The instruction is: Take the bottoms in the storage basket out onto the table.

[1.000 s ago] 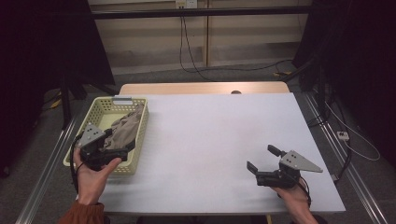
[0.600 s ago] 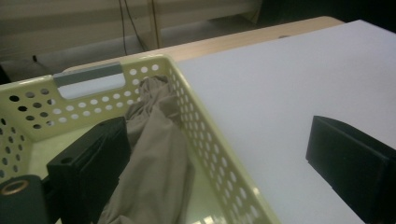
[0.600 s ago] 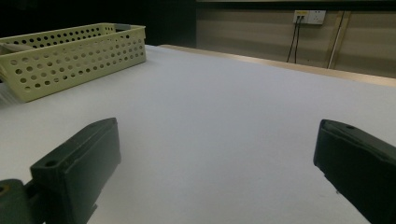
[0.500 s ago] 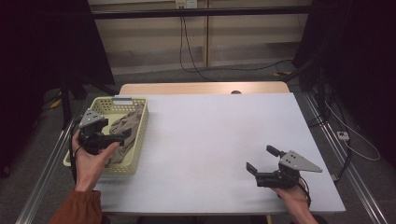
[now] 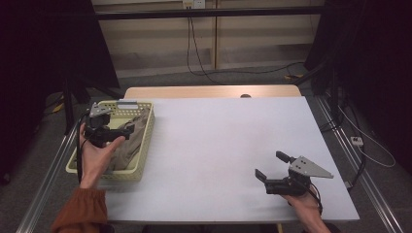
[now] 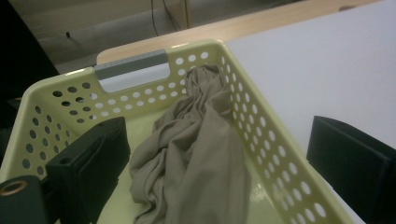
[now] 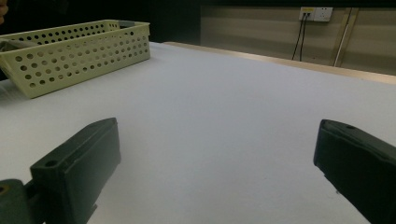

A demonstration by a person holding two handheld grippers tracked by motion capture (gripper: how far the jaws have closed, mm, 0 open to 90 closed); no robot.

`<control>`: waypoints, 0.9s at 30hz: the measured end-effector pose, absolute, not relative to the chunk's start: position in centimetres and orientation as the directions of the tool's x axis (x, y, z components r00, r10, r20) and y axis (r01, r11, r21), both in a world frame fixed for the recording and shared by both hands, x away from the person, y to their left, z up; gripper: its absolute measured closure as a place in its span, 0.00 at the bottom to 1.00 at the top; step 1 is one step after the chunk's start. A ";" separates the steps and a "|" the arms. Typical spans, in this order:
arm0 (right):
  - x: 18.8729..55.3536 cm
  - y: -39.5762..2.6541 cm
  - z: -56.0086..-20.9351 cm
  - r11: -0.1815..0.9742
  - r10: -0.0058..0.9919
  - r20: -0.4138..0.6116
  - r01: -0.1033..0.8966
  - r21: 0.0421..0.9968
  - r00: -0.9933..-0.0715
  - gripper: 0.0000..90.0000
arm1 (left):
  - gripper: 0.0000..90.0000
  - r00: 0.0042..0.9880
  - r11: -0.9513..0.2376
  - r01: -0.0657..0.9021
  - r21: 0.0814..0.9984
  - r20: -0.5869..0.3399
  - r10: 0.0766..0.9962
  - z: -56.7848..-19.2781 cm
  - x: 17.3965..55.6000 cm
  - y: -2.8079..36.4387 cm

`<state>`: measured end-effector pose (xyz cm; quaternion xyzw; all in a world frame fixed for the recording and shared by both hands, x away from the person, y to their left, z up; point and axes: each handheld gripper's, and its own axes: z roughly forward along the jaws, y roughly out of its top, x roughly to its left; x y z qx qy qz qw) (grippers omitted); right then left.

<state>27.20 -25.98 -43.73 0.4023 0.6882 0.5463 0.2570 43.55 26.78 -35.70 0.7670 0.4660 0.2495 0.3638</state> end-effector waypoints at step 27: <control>27.5 -25.7 -43.8 0.079 0.826 0.094 0.279 0.957 -0.556 0.01 | 0.08 0.378 -0.300 0.798 0.522 -0.046 0.925 -41.2 49.1 26.9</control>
